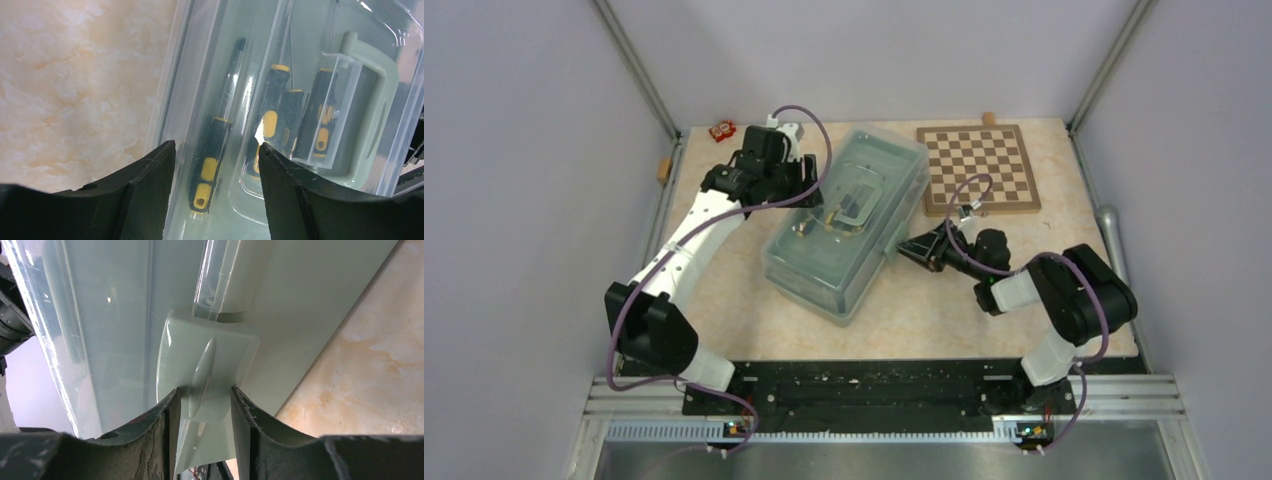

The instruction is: Pack the tool kit

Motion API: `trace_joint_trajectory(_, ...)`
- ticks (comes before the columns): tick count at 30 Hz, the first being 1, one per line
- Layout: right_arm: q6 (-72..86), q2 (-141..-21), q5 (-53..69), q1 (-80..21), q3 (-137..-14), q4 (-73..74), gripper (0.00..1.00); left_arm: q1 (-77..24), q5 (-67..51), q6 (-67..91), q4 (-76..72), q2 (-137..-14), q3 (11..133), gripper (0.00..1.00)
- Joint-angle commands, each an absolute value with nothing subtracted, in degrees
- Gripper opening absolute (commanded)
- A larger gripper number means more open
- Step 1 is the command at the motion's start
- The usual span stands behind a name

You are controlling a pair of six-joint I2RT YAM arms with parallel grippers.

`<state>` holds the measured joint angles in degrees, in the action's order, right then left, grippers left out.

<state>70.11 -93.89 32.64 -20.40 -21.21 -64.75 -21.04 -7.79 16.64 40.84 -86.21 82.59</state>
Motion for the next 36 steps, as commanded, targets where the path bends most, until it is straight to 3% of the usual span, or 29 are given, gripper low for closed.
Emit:
trace_joint_trajectory(1, 68.38, -98.29, 30.43, -22.90, -23.26, -64.59, 0.39, -21.97, -11.69, 17.14, 42.75, -88.44, 81.31, 0.65)
trace_joint_trajectory(5, 70.08, -102.56, 30.86, -23.05, -22.74, -69.96, 0.33, -21.95, -12.65, 17.54, 41.80, -87.89, 81.09, 0.64)
trace_joint_trajectory(11, 74.31, -110.65, 31.62, -23.47, -23.23, -80.95, 0.08, -21.96, -14.14, 18.59, 40.58, -87.45, 79.96, 0.64)
trace_joint_trajectory(20, 66.61, -101.86, 28.94, -22.94, -24.19, -65.83, 0.05, -21.83, -11.16, 17.64, 40.97, -85.96, 81.11, 0.64)
trace_joint_trajectory(26, 58.95, -89.22, 23.92, -18.98, -23.29, -46.05, 0.09, -21.62, -6.34, 17.49, 40.83, -83.58, 84.23, 0.64)
trace_joint_trajectory(36, 34.20, -65.59, 4.08, -13.69, -39.35, 6.20, 0.41, -20.84, 3.64, 16.17, 38.56, -75.71, 87.97, 0.68)
